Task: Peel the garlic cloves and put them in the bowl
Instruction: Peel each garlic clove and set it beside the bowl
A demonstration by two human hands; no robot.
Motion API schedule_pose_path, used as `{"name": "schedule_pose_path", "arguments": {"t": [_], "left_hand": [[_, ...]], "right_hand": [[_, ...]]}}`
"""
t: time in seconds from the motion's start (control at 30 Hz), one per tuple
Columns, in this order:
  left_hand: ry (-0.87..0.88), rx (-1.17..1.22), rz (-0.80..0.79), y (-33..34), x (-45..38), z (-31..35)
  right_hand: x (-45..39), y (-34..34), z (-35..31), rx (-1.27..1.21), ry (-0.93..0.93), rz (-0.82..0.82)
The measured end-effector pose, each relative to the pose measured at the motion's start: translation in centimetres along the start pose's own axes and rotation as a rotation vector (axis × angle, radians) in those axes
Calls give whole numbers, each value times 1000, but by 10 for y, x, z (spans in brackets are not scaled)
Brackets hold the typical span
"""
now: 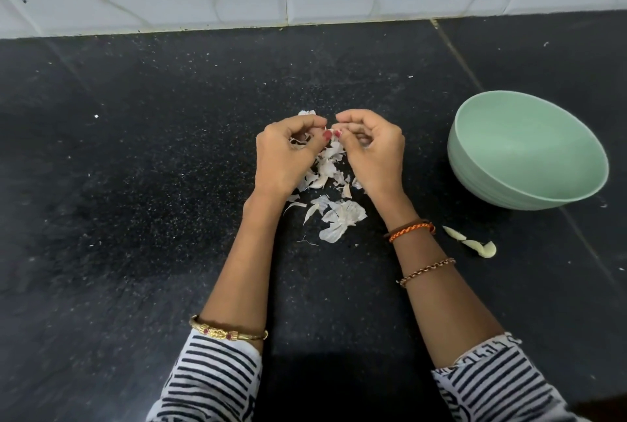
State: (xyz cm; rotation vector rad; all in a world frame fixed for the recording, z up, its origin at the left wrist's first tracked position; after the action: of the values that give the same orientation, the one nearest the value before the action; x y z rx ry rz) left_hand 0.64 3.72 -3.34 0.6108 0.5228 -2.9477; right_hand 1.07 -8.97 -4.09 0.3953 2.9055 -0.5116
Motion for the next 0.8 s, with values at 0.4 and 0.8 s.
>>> {"name": "schedule_pose_path", "arguments": {"t": [0.4, 0.8], "left_hand": [[51, -77, 68, 1, 0, -2], [16, 252, 96, 5, -1, -2]], "right_hand": [[3, 2, -2, 99, -112, 86], [5, 1, -1, 16, -190, 144]]}}
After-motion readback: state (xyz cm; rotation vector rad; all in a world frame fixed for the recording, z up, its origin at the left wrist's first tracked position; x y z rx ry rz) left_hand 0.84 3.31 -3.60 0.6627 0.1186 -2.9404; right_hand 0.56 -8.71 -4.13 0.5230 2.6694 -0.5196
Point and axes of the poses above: each hand's wrist, its own x-axis away from the middle knuckle, its own y-axis out of the palm, z = x × y, the point moved 1 cm from there along -x, towards the middle knuckle, and after that the axes turned 9 degrees about y, right-handed, at the moved point
